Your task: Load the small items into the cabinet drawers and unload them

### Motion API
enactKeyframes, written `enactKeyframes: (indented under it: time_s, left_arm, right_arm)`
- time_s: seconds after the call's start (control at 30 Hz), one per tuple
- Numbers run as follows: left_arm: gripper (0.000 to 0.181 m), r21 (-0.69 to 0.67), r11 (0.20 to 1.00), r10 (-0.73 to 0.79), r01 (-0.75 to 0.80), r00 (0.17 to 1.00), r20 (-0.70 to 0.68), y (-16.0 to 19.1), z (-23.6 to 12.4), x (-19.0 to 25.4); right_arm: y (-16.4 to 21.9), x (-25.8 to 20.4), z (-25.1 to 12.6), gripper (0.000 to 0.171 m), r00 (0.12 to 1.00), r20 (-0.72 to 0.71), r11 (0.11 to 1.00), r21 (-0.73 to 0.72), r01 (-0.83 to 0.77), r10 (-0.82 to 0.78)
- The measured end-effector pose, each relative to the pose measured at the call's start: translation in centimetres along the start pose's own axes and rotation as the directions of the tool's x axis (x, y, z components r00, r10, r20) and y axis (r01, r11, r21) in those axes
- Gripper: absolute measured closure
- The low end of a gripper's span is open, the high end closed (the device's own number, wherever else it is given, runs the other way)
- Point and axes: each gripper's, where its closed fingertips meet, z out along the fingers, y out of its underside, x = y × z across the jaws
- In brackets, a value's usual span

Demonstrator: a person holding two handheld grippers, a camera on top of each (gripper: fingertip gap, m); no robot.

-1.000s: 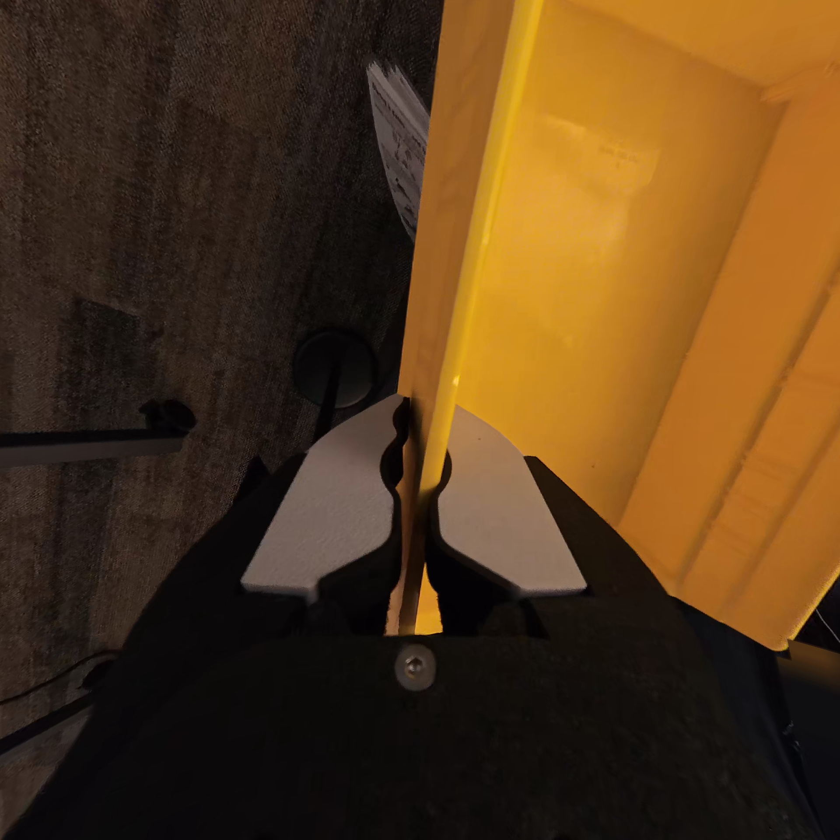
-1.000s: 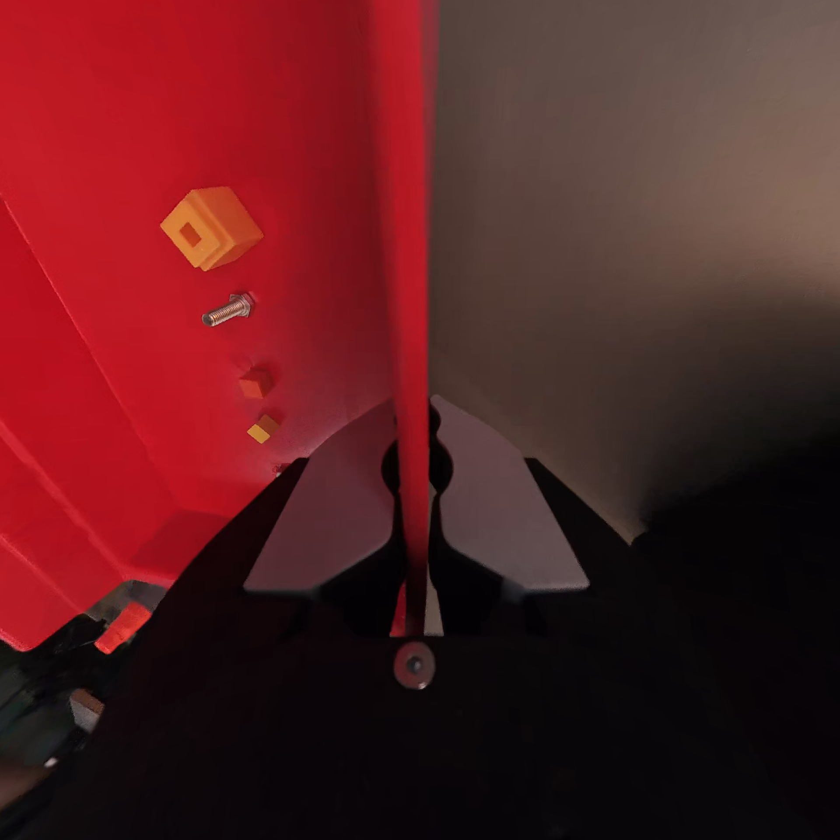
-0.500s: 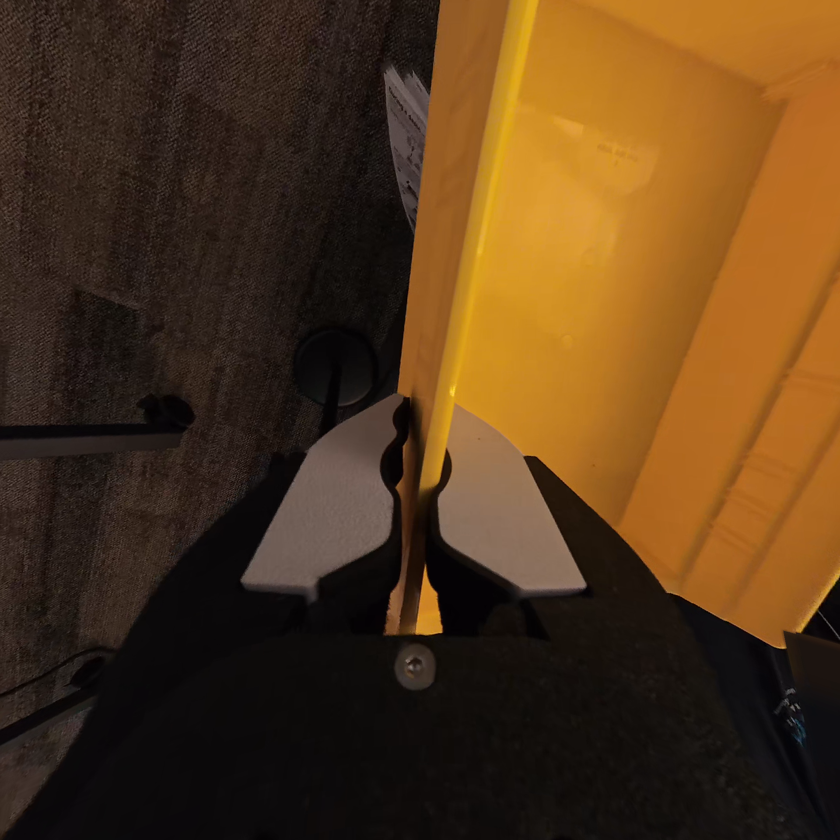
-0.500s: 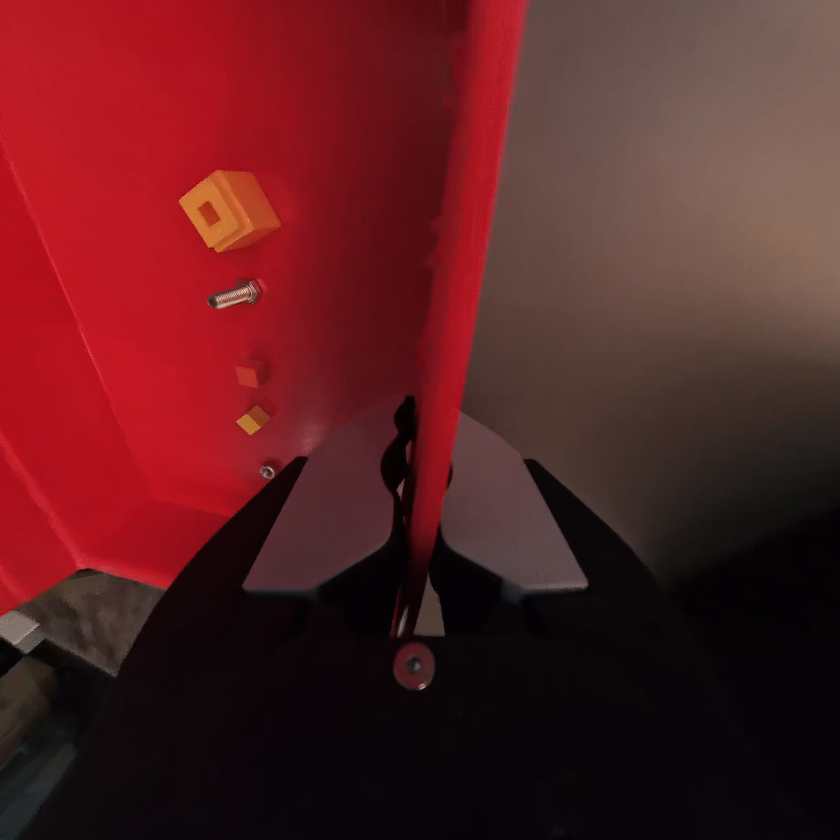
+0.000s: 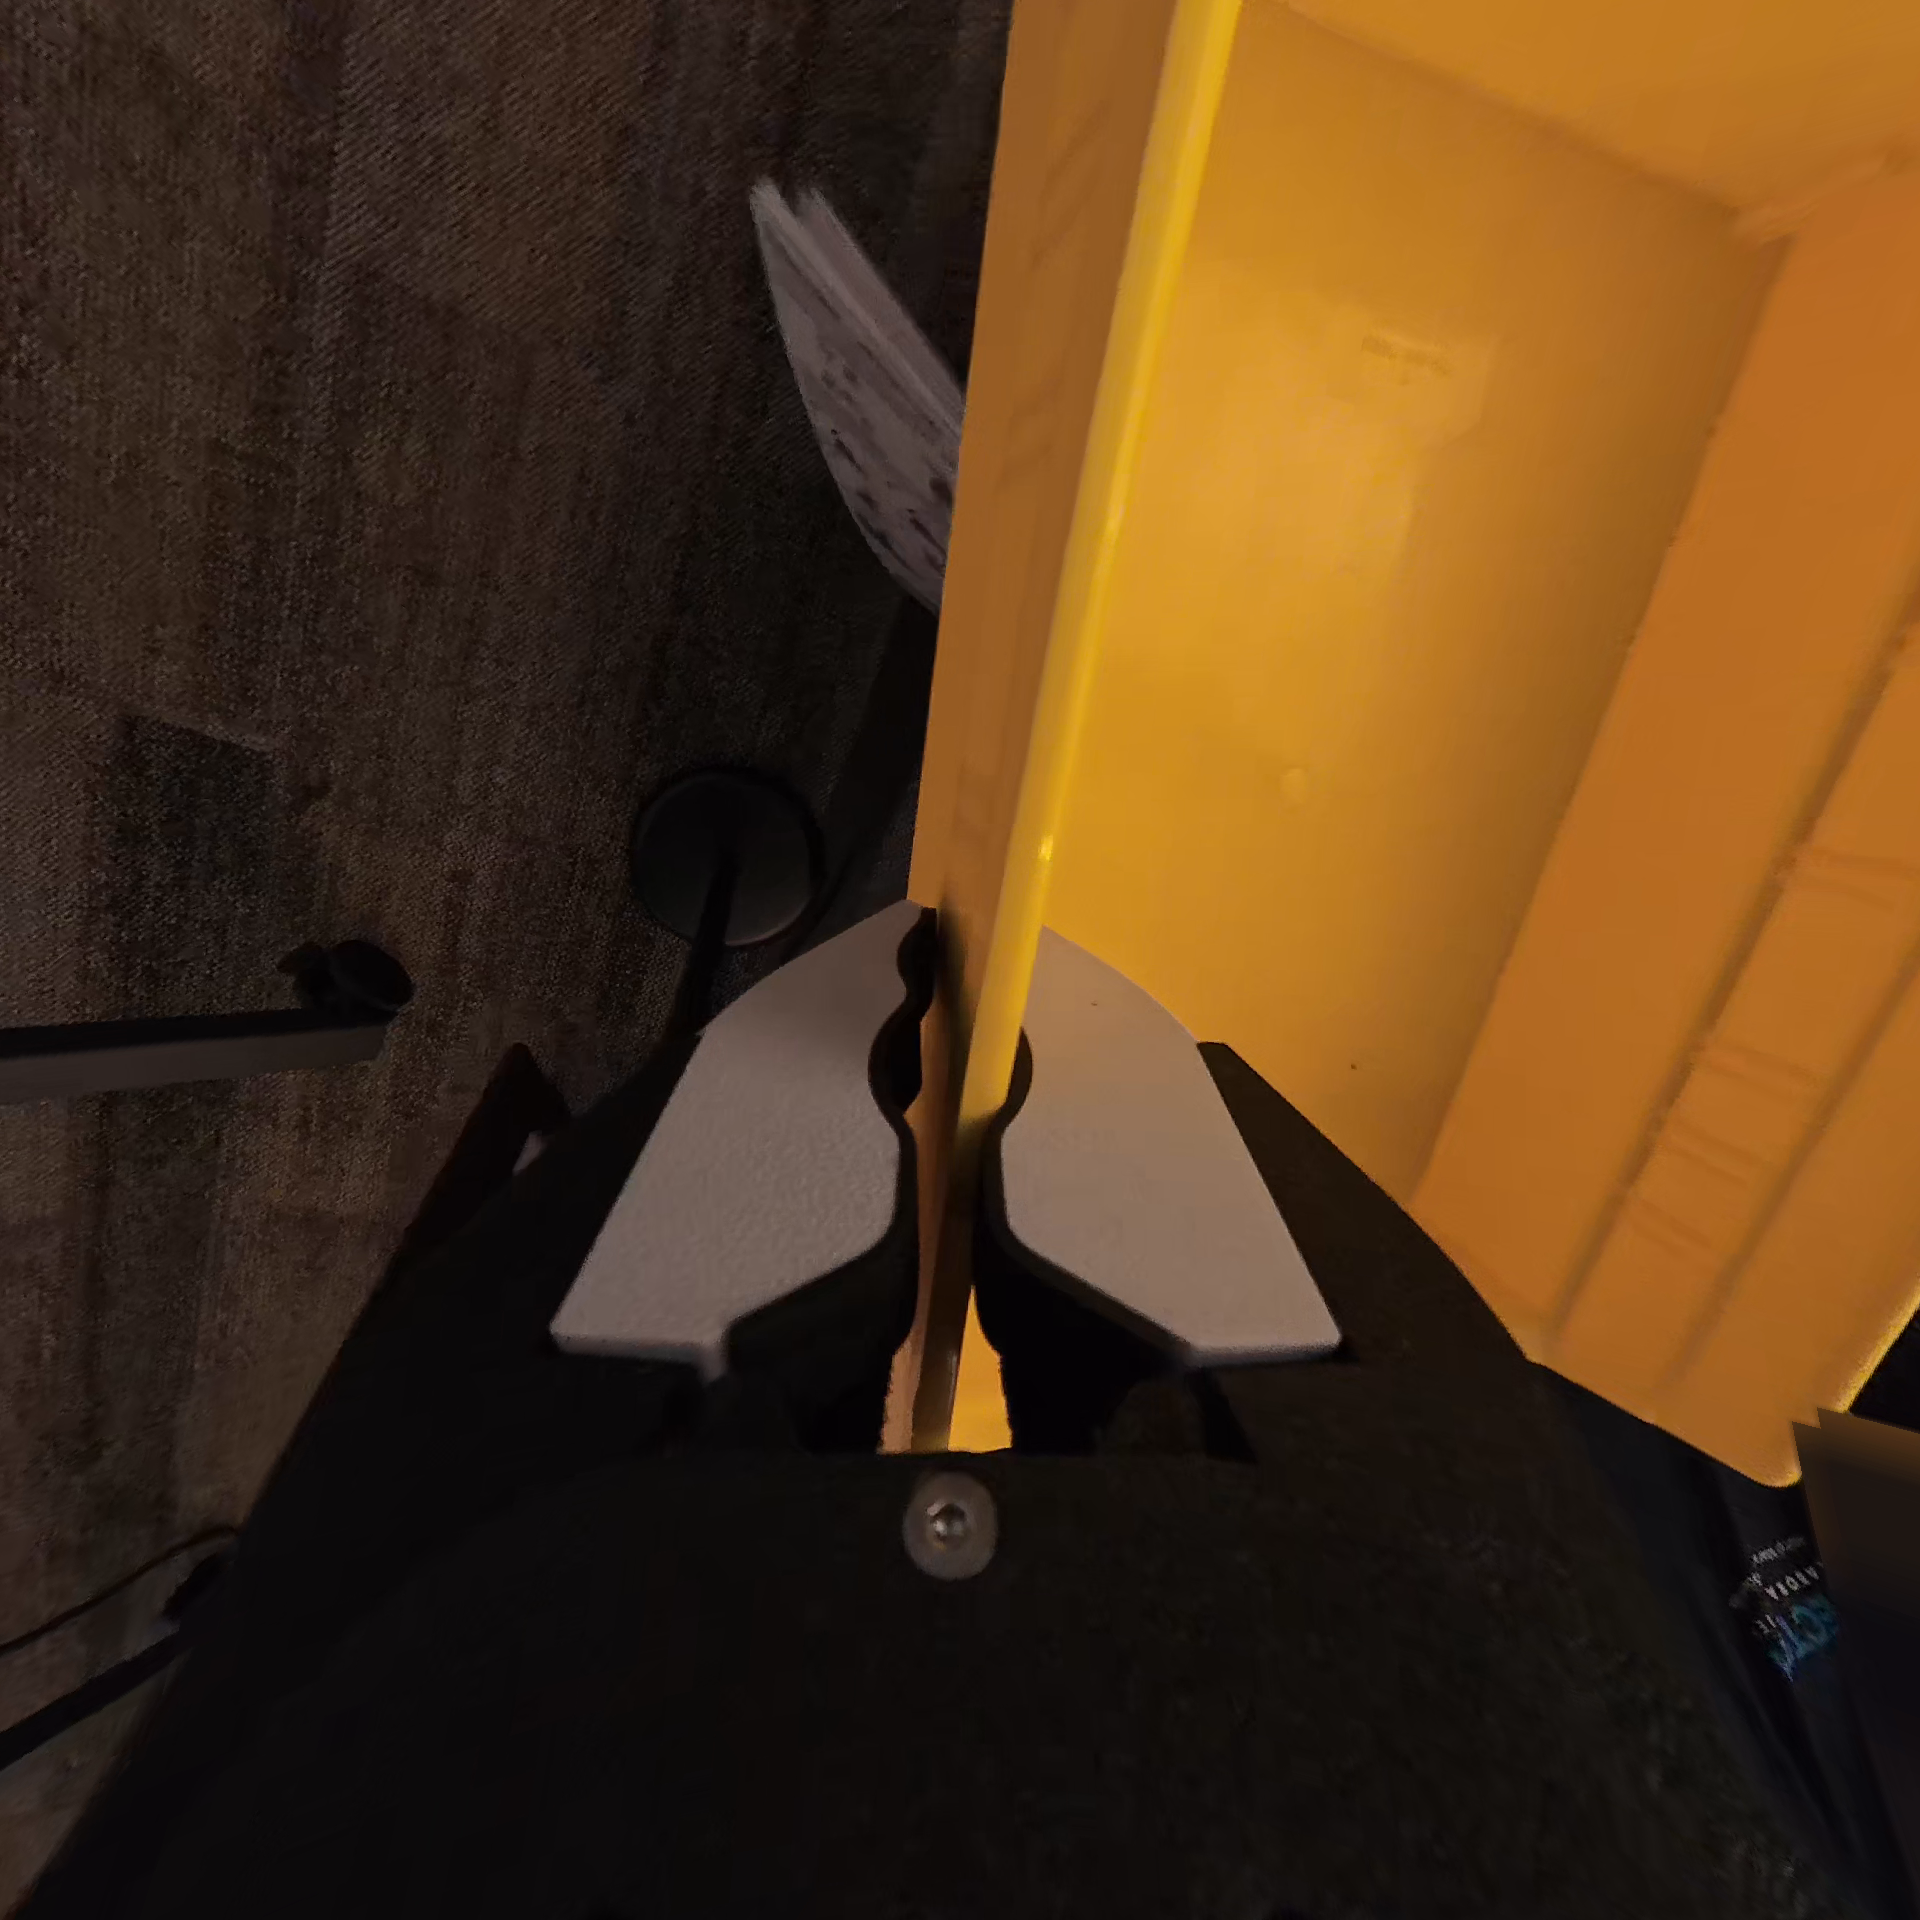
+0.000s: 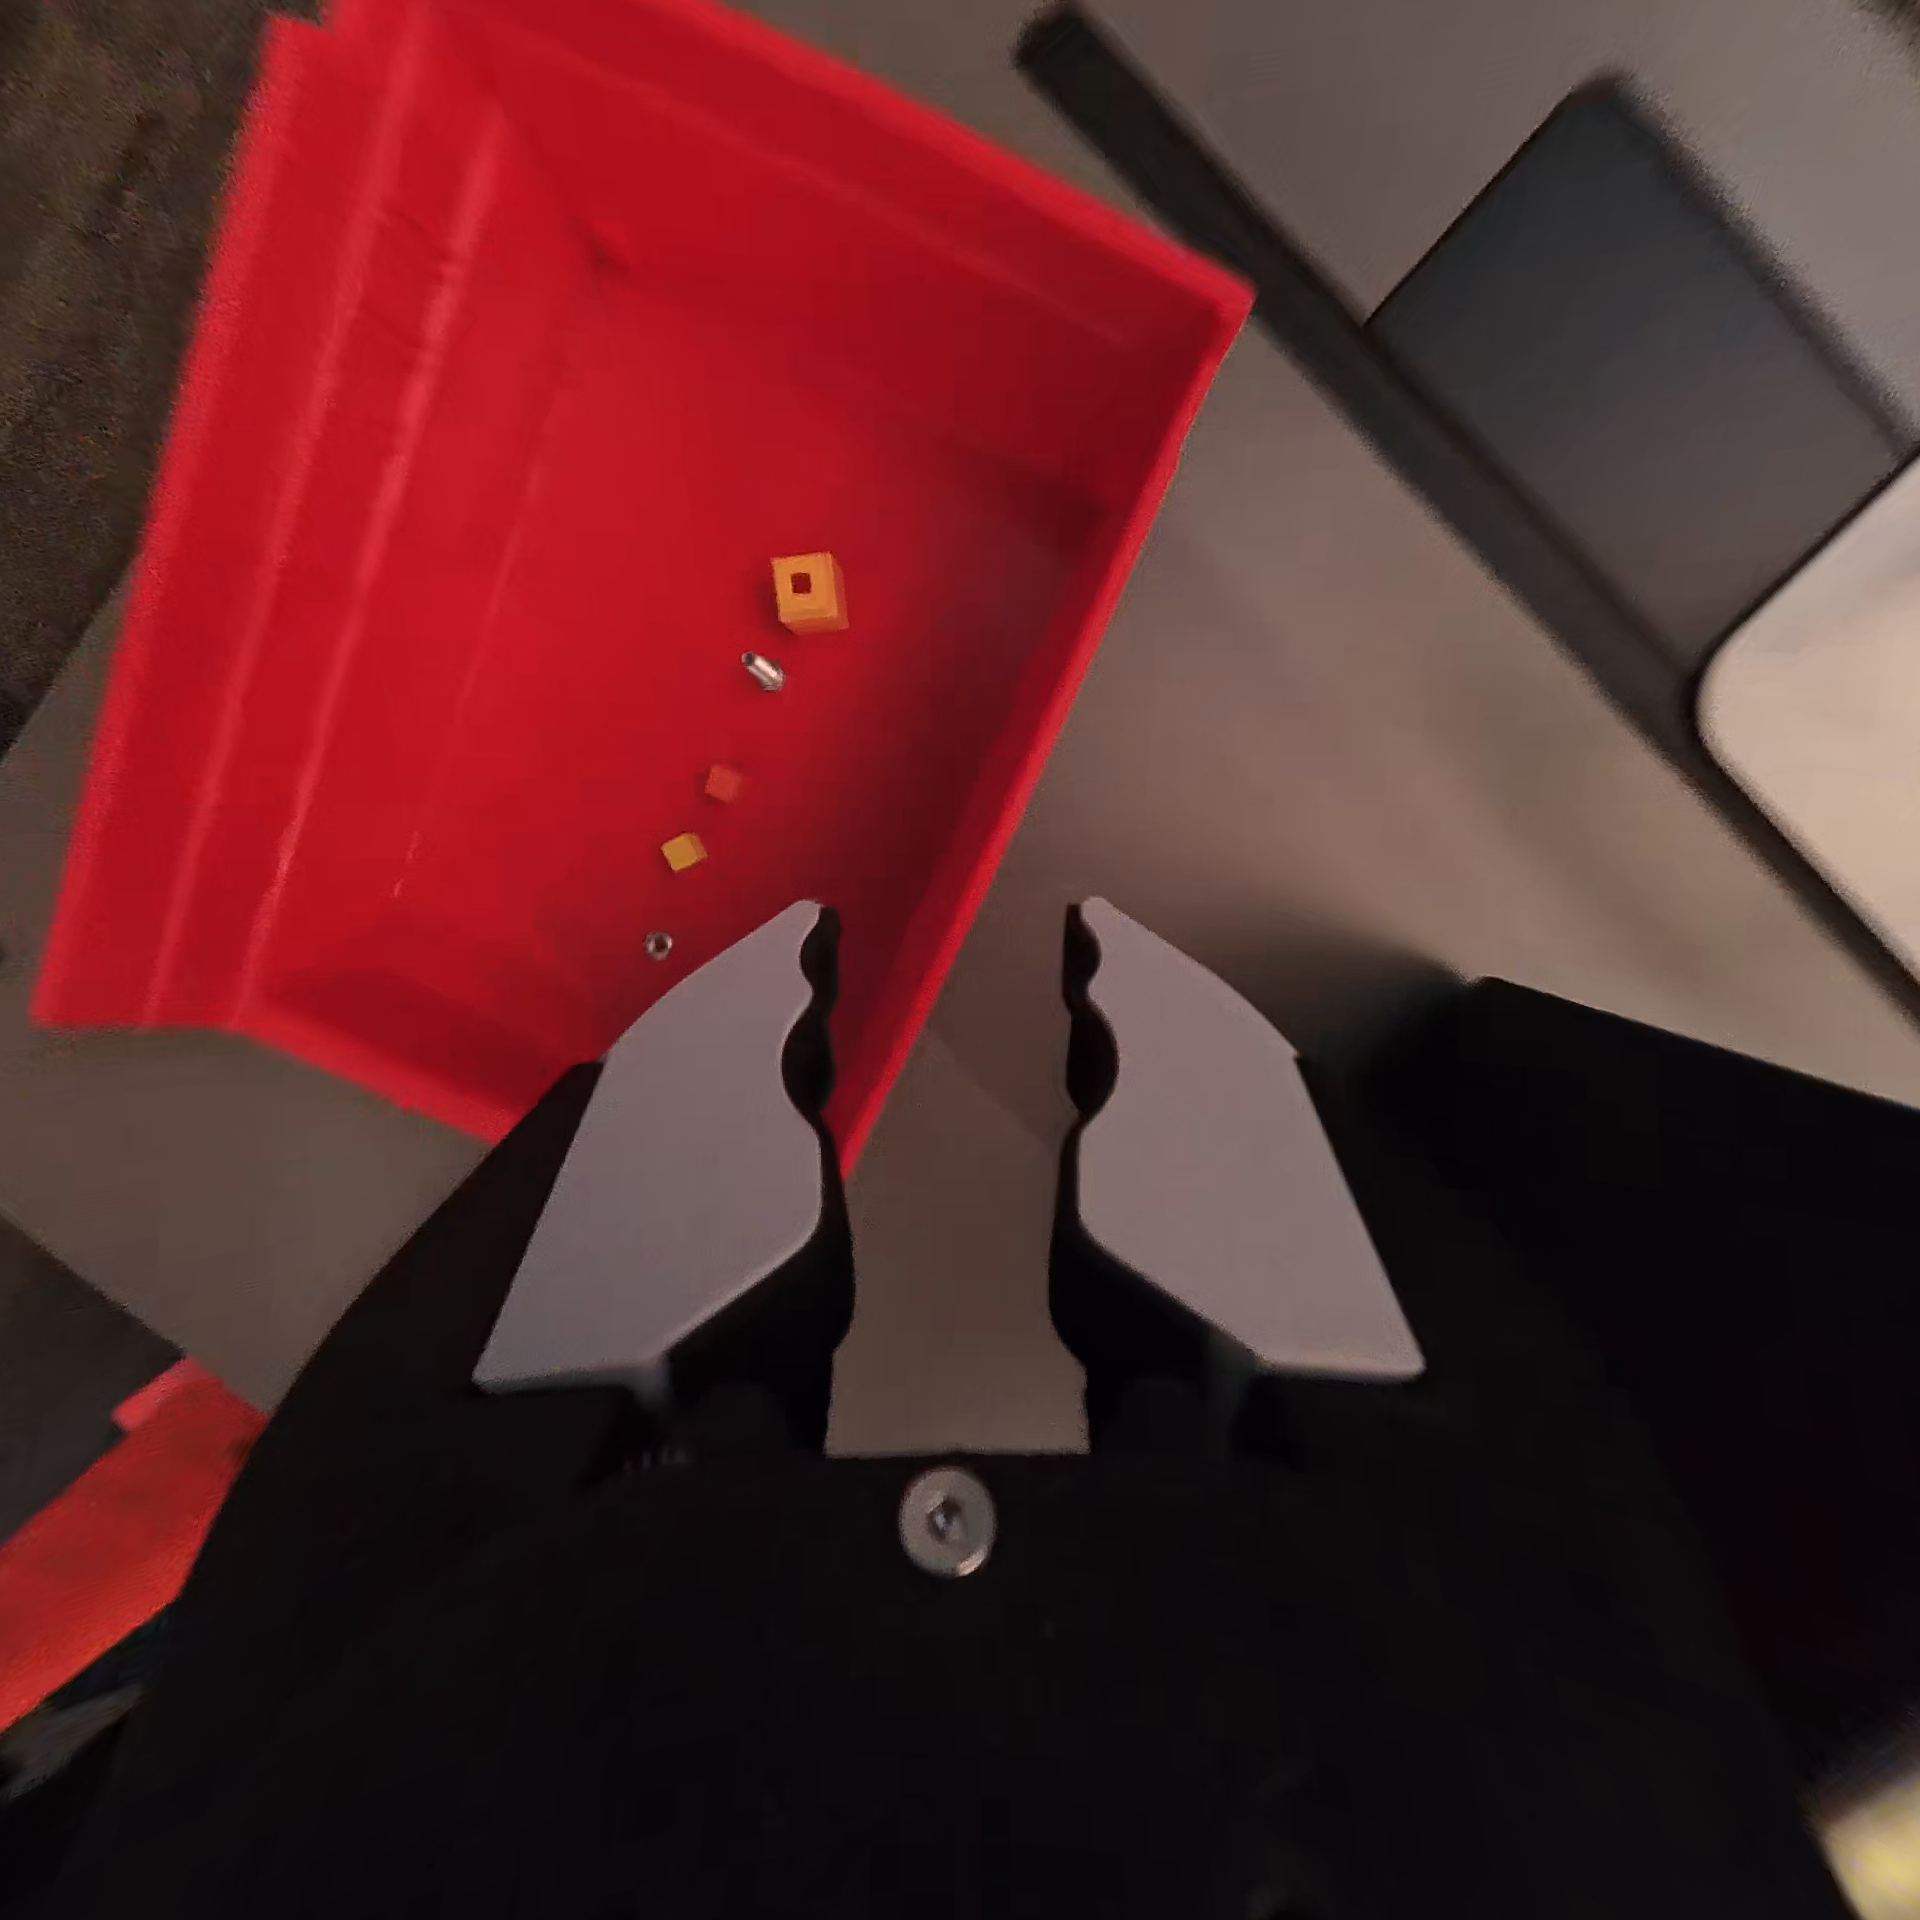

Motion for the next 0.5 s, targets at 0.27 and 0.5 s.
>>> enactKeyframes:
  time_s: [0.27, 0.5]
  left_arm:
    - [0.176, -0.002, 0.962, 0.274, -0.274, 0.961, -0.038, -2.1, -0.5, 14.4]
    - [0.176, 0.019, 0.806, 0.577, -0.591, 0.78, -0.24, -2.1, 0.7, 36.3]
  right_arm:
    - [4.0, 5.1, -22.4, 0.129, 0.991, -0.022, 0.965, 0.225, 0.132, -0.13]
    - [14.4, 14.6, -39.0, 0.129, 0.996, -0.088, 0.955, 0.298, 0.005, 0.022]
